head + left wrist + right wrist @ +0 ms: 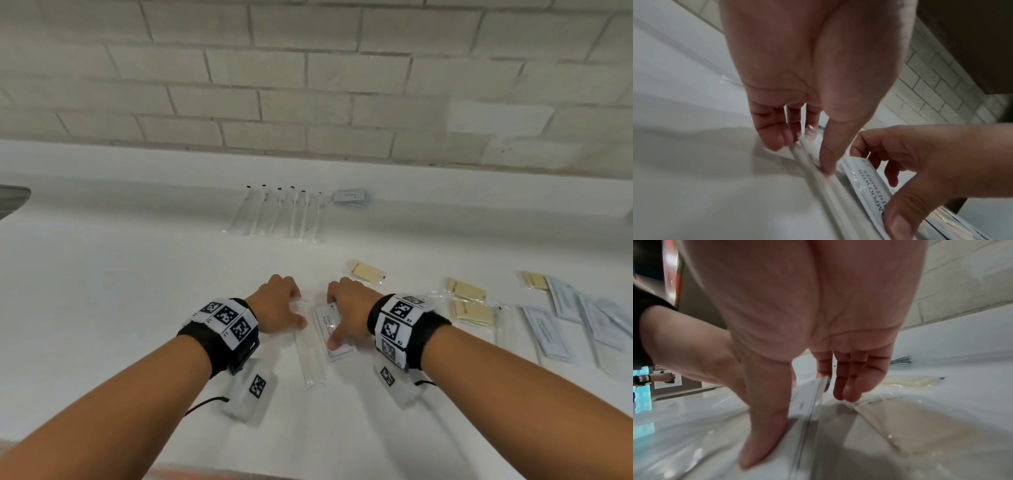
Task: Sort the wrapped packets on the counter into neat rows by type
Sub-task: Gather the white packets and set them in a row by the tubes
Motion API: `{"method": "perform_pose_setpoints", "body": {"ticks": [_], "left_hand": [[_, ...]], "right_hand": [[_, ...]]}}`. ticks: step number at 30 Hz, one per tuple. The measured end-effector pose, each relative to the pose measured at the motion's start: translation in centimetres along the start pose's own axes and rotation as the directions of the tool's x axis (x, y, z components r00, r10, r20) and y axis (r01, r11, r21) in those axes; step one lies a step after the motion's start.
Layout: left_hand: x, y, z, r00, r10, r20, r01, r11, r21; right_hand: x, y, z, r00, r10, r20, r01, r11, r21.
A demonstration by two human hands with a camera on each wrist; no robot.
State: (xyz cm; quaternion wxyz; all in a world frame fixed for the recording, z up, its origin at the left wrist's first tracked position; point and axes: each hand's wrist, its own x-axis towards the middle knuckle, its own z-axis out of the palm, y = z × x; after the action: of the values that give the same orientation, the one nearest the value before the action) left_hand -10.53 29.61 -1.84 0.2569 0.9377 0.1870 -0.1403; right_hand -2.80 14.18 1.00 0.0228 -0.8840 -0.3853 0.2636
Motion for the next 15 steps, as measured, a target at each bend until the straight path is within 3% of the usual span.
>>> {"method": "perform_pose_setpoints", "body": {"ticks": [9, 15], "left_hand": [[2.6, 2.3, -1.2, 0.979, 0.105, -0.173, -0.130, 0.982, -0.138], [5.8, 7.0, -0.2, 0.953, 0.220, -0.207, -0.254, 0.954, -0.159]], "right_hand": [[-2.3, 3.5, -0.1, 0.986, 0.079, -0.144, -0.026, 0.940, 0.340], [-4.5, 8.0, -2.8, 0.915, 0.251, -0.318, -0.059, 0.860, 0.508]]}}
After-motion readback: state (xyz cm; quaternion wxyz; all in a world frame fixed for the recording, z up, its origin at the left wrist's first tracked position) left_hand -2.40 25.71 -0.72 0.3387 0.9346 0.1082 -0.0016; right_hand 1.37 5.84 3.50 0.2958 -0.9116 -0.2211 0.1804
